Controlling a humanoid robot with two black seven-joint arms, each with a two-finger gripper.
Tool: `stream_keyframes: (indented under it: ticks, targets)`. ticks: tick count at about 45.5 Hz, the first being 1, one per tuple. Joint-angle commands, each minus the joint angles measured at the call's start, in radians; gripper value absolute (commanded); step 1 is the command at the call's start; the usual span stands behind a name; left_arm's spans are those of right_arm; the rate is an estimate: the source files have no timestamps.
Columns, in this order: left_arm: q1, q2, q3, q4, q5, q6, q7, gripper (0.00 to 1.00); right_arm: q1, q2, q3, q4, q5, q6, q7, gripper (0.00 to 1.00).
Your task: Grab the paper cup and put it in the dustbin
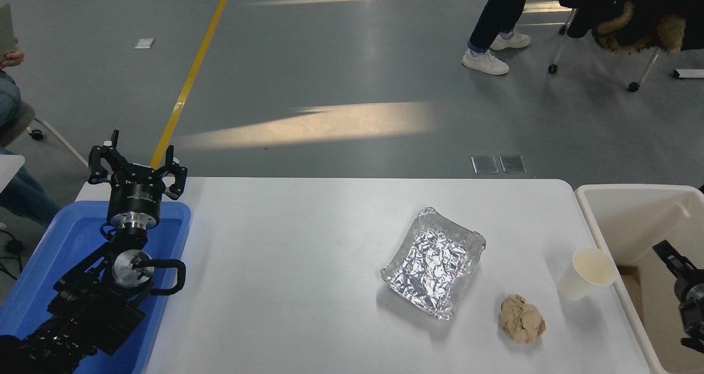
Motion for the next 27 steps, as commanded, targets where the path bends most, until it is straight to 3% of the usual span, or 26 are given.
stream_keyframes:
  ticks: [1,9,12,17,27]
  targets:
    - [-0.001,0.001,0.002,-0.001,0.002,-0.001,0.002,0.99,0.448,-0.32,-0.252,0.674,-0.009,-0.009,0.001,1.0]
    - [-0.001,-0.001,0.002,-0.001,0.002,-0.001,0.002,0.99,0.938,-0.323,-0.694,1.027,-0.013,0.009,0.001,1.0]
    - [-0.001,0.001,0.002,0.0,0.002,-0.001,0.002,0.99,1.167,-0.297,-0.805,1.188,-0.076,0.054,0.002,1.0]
    - [-0.001,0.001,0.002,-0.001,0.002,-0.001,0.002,0.99,1.415,-0.245,-0.861,1.38,-0.138,0.209,0.001,1.0]
    - [0.0,0.001,0.002,0.0,0.001,-0.001,0.002,0.99,1.832,-0.021,-0.927,1.678,-0.138,0.406,0.002,1.0]
